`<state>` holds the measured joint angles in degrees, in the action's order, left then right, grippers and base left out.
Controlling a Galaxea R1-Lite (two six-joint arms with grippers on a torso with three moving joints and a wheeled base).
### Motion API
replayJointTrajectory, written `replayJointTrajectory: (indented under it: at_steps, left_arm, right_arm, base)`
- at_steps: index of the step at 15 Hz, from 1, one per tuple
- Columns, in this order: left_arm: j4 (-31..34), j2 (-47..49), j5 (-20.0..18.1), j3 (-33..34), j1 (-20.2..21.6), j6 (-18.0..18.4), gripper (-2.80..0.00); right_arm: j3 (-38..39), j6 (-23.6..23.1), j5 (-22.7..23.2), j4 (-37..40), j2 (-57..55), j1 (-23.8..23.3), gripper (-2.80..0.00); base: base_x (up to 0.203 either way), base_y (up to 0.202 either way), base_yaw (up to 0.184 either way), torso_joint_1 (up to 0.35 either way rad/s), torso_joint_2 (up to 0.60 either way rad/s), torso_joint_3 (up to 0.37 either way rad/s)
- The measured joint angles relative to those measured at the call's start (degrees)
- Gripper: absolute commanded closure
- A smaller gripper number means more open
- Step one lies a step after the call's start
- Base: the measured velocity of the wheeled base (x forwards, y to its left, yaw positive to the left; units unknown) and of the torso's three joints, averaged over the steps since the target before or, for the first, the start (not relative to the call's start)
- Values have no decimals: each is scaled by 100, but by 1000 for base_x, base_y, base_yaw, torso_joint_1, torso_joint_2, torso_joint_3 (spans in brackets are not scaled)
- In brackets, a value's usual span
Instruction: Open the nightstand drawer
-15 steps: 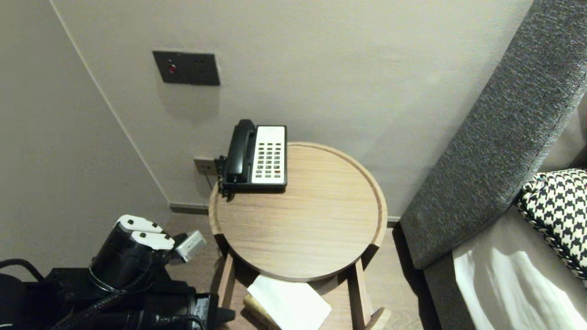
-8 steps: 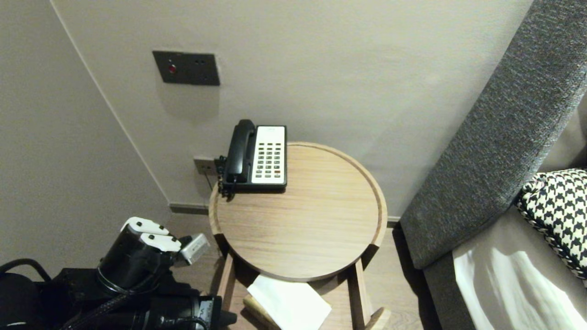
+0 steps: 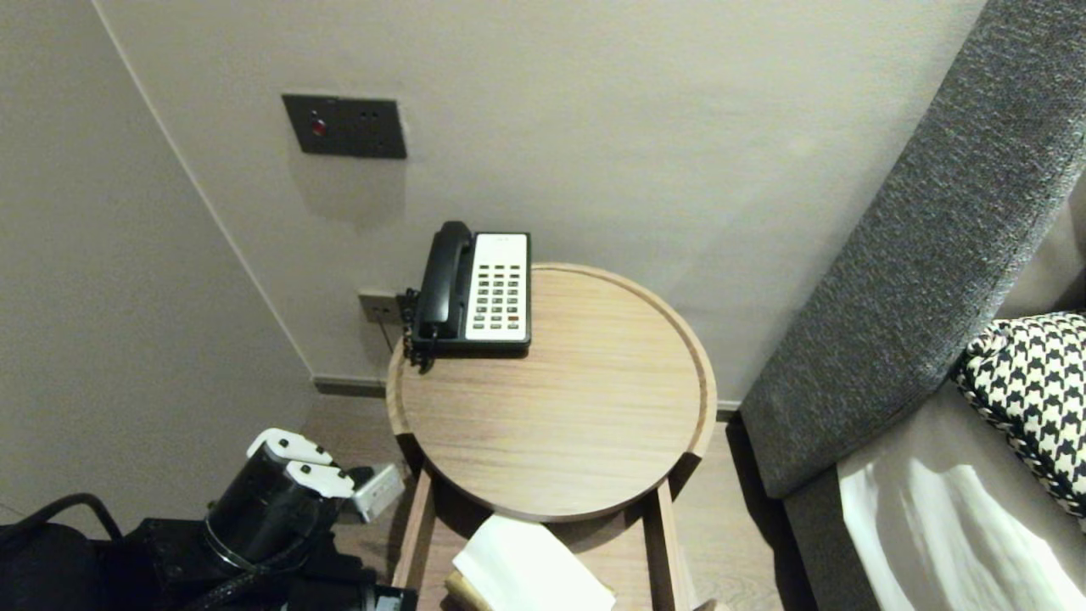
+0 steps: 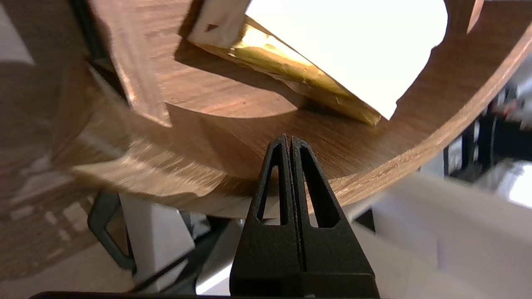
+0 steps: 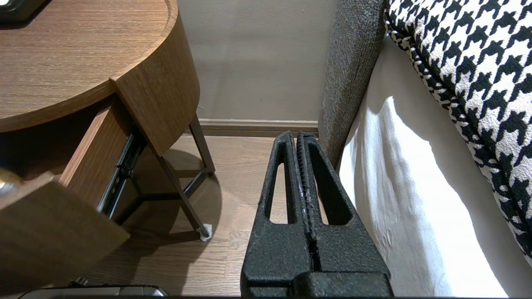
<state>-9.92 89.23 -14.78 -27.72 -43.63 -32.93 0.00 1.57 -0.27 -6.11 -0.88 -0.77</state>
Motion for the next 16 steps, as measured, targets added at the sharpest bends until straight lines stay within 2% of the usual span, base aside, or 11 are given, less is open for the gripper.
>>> replayJointTrajectory:
  at_steps: [4,8,16]
  left_arm:
    - [-7,-32,-107,160,-254,56,0]
    - [-1,-71,-307,353,-361,482,0]
    - [-7,-257,-337,477,-483,496,0]
  right_arm:
    - [0,-1,0,1,0,0,0]
    - [0,-1,0,2,0,-2,0]
    - [0,-1,1,1,0,-2,0]
  base:
    - [0,0,0,0,0,0]
    - [0,0,0,0,0,0]
    - [0,0,0,0,0,0]
